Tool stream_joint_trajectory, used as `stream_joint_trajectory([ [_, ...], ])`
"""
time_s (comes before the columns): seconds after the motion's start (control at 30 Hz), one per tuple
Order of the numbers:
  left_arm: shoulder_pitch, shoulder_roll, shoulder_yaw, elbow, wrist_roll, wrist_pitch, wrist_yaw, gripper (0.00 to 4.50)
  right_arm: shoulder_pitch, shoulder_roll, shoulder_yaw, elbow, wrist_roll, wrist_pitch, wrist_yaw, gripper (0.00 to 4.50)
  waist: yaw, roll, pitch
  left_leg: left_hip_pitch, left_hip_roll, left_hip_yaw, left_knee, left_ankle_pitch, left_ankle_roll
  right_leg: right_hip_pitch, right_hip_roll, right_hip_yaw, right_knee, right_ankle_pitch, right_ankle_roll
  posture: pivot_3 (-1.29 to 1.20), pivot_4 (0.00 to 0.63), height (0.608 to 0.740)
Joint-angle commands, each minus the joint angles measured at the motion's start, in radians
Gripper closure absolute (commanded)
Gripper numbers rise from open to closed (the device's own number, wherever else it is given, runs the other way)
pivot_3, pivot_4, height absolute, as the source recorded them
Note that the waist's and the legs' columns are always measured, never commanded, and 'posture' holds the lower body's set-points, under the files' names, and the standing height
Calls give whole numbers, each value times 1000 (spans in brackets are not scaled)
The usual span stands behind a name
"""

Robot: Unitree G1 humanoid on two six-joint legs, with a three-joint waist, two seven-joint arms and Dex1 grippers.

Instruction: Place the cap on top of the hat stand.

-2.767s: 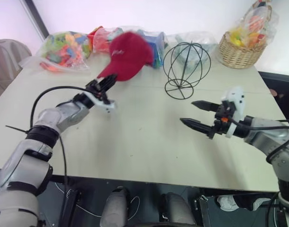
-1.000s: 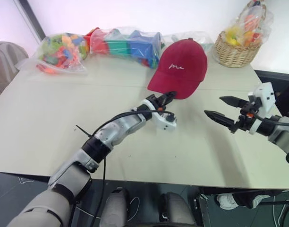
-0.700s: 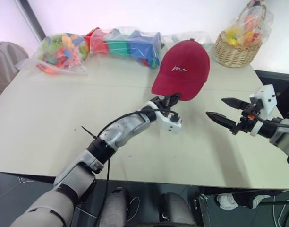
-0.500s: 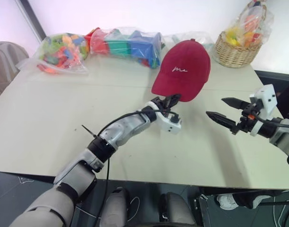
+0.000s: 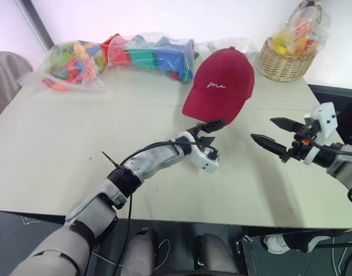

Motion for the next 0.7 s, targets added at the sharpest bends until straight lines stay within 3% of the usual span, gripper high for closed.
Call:
stream_joint_trajectory([
  [0.03, 21, 43, 24, -97, -25, -42, 9, 50, -14, 4, -12, -24, 1, -22, -1, 0, -1, 0, 0, 0, 0, 0, 0, 0, 0, 0, 0, 0, 0, 0, 0, 0, 150, 740],
  [0.23, 184, 215, 161, -394, -282, -140, -146, 50, -6, 7, -6, -4, -6, -31, 14, 0, -2, 1, 0, 0, 1, 0, -1, 0, 0, 0, 0, 0, 1, 0, 0, 0, 150, 740],
  [0.37, 278, 302, 251, -532, -542, -111, -343, 50, -6, 7, -2, 24, -18, -45, 29, 0, -1, 1, 0, 0, 0, 0, 1, 0, 0, 1, -1, 0, 0, 0, 0, 0, 150, 740],
  [0.47, 323, 332, 348, -607, -709, 21, -465, 50, -5, 4, -3, 48, -26, -59, 44, 0, -1, 1, 0, 1, 1, 0, 0, 0, 0, 1, 0, 0, 0, 0, 0, 0, 150, 740],
  [0.6, 361, 277, 526, -654, -911, 462, -550, 50, -18, -5, -24, 94, -20, -60, 59, 0, -3, 1, 0, 1, 1, 0, 1, 0, 0, 1, 0, 0, 1, 0, 0, 0, 150, 740],
  [0.7, 349, 225, 634, -650, -1009, 670, -536, 50, -20, -14, -45, 112, 1, -46, 80, 0, -4, 1, 0, 1, 1, 0, 1, 0, 0, 1, 0, 0, 1, 0, 0, 0, 150, 740],
])
